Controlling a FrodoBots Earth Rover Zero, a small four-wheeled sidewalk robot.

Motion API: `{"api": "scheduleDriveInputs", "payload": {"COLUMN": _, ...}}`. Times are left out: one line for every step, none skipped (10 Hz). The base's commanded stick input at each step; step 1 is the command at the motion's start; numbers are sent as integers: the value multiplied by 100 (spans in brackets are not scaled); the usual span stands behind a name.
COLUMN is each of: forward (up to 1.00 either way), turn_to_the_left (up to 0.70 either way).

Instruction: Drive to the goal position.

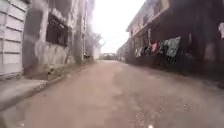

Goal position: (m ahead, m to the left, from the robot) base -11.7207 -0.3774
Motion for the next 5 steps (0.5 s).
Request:
{"api": "scheduleDriveInputs", "payload": {"forward": -100, "turn_to_the_left": 0}}
{"api": "scheduleDriveInputs", "payload": {"forward": -100, "turn_to_the_left": 0}}
{"api": "scheduleDriveInputs", "payload": {"forward": -100, "turn_to_the_left": 0}}
{"api": "scheduleDriveInputs", "payload": {"forward": -100, "turn_to_the_left": 0}}
{"api": "scheduleDriveInputs", "payload": {"forward": -100, "turn_to_the_left": 0}}
